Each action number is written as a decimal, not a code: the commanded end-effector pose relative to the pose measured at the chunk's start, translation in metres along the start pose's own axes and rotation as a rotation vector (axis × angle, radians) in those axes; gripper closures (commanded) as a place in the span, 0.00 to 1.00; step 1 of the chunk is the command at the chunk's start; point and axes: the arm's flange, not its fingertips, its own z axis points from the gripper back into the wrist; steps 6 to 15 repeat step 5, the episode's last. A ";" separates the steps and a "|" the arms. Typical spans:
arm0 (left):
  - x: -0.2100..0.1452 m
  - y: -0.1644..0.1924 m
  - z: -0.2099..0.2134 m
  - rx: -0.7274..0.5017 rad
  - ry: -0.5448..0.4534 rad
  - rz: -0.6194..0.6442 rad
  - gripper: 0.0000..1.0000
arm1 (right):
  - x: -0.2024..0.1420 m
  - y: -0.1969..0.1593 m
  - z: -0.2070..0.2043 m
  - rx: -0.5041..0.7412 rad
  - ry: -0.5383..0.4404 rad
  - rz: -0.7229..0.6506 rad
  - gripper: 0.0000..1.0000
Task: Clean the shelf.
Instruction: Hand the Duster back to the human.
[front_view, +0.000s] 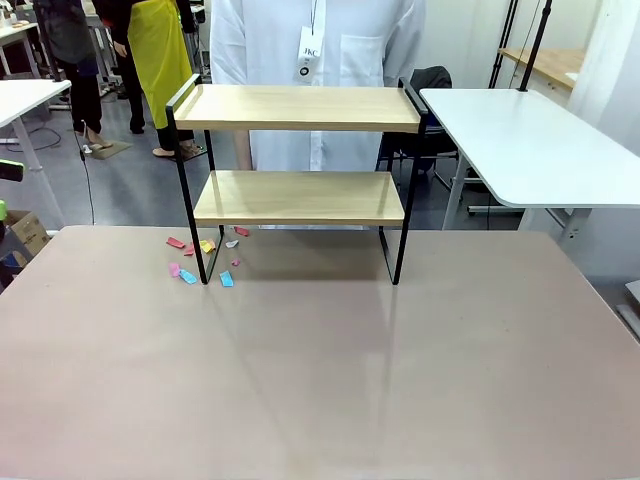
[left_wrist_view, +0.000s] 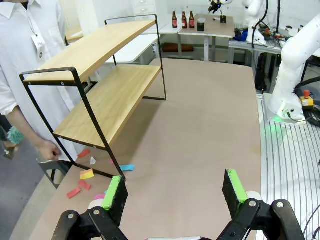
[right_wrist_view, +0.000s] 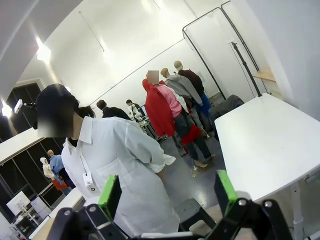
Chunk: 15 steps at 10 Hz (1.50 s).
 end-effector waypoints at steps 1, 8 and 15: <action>0.000 0.001 -0.001 0.001 -0.029 -0.020 0.00 | -0.001 0.001 0.001 -0.002 -0.001 -0.001 0.00; 0.000 0.001 -0.001 0.001 -0.029 -0.020 0.00 | -0.001 0.001 0.001 -0.002 -0.001 -0.001 0.00; 0.000 0.001 -0.001 0.001 -0.029 -0.020 0.00 | -0.001 0.001 0.001 -0.002 -0.001 -0.001 0.00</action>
